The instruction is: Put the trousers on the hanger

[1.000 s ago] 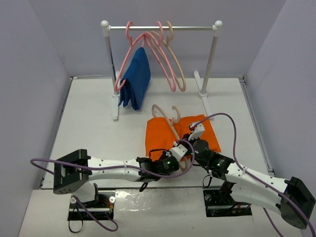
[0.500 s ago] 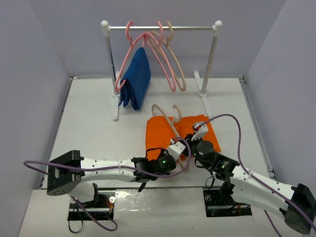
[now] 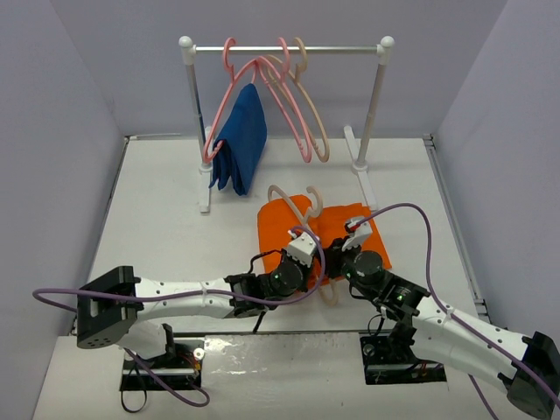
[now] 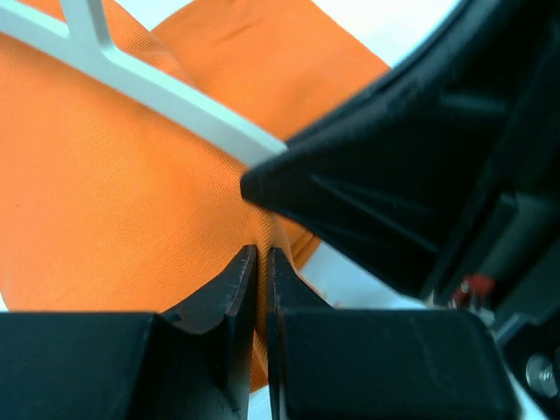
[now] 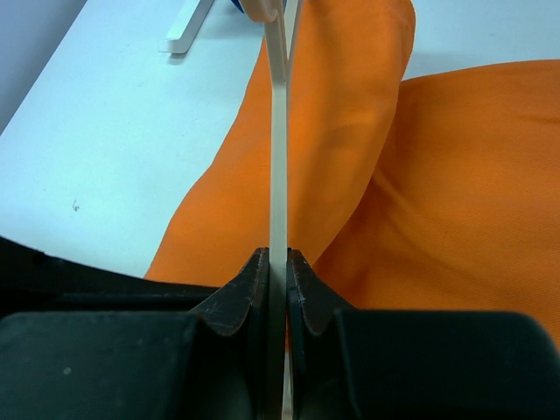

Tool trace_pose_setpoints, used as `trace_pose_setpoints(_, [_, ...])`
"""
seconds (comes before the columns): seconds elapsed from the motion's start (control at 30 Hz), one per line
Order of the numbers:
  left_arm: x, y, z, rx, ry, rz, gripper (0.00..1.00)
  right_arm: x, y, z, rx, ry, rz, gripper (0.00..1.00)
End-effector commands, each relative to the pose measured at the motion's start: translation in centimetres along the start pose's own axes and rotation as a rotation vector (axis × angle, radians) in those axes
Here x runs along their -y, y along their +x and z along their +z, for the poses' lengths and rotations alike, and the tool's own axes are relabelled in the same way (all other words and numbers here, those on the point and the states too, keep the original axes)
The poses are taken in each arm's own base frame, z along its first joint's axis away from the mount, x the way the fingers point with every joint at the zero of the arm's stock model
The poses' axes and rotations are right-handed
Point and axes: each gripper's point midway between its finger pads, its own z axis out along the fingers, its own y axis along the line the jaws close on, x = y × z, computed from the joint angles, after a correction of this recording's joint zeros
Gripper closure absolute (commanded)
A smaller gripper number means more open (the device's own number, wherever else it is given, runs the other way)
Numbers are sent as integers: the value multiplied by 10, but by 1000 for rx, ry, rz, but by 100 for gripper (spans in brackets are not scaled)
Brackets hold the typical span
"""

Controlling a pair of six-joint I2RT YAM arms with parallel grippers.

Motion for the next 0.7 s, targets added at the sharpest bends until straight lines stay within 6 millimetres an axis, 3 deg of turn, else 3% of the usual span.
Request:
trace_pose_setpoints(0.0, [19, -46, 15, 160, 61, -106, 100, -28, -39, -4, 121, -101, 60, 100])
trace_pose_setpoints(0.17, [17, -43, 30, 187, 57, -159, 100, -25, -37, -6, 126, -100, 69, 100])
trace_pose_setpoints(0.27, [18, -37, 36, 188, 65, -173, 93, -24, -35, -6, 125, -99, 72, 100])
trace_pose_setpoints(0.43, [14, -36, 26, 181, 64, -202, 48, -19, -31, -5, 123, -82, 68, 100])
trace_pose_setpoints(0.57, [-1, -39, 14, 161, 13, -207, 33, -15, -24, -3, 118, -69, 66, 100])
trace_pose_setpoints(0.67, [-8, -40, 4, 148, 2, -229, 27, -13, -20, -1, 110, -63, 64, 100])
